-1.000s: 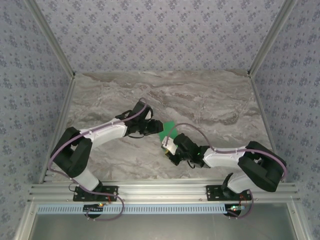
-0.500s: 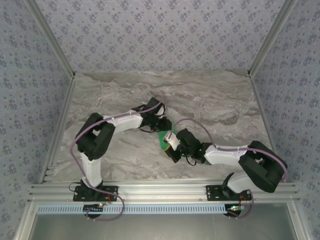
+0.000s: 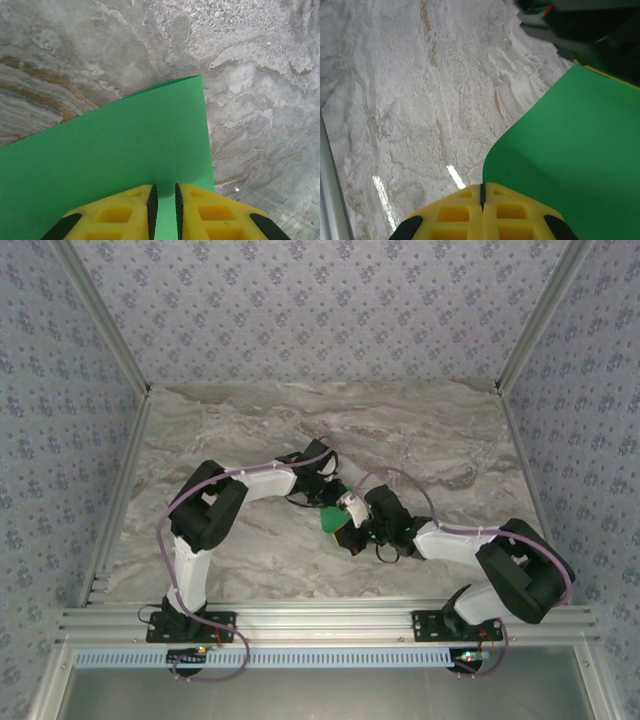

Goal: Fold a paper plane with a square sheet of paper (fold left side to right side)
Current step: Third fold the triangle at the center of the table.

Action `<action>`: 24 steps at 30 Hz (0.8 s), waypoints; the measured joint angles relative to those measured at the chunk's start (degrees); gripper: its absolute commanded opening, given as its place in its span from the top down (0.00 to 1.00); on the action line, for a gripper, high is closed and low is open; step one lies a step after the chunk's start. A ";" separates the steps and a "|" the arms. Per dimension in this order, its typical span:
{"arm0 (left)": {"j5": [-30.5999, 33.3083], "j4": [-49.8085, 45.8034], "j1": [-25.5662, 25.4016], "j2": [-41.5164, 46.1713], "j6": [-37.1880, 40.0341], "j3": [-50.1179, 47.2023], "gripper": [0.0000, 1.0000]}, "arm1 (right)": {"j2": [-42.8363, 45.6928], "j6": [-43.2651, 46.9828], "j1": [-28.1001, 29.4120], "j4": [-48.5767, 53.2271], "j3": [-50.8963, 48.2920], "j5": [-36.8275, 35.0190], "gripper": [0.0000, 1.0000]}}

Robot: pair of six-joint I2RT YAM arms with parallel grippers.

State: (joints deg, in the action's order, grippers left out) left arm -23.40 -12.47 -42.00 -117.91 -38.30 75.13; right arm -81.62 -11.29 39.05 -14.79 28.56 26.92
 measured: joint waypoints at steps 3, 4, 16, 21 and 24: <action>0.00 0.02 -0.13 -0.35 0.22 0.42 0.80 | -0.72 -1.14 -2.23 0.15 0.46 1.70 0.96; 0.00 0.00 -0.15 -0.35 0.31 0.48 0.80 | -1.05 -1.33 -2.80 0.44 0.79 2.05 0.96; 0.07 0.02 -0.42 -0.42 0.37 0.59 0.80 | -5.73 -3.26 -7.65 2.21 2.80 2.38 0.96; 0.04 0.04 -0.42 -0.42 0.37 0.59 0.80 | -6.82 -3.61 -8.55 2.32 2.80 1.46 0.95; 0.07 0.04 -0.42 -0.42 0.37 0.59 0.80 | -6.97 -4.00 -9.18 2.43 2.80 0.90 0.95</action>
State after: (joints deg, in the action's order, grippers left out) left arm -23.33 -12.43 -42.41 -118.32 -37.93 75.72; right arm -88.60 -15.29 29.87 -12.36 31.35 27.81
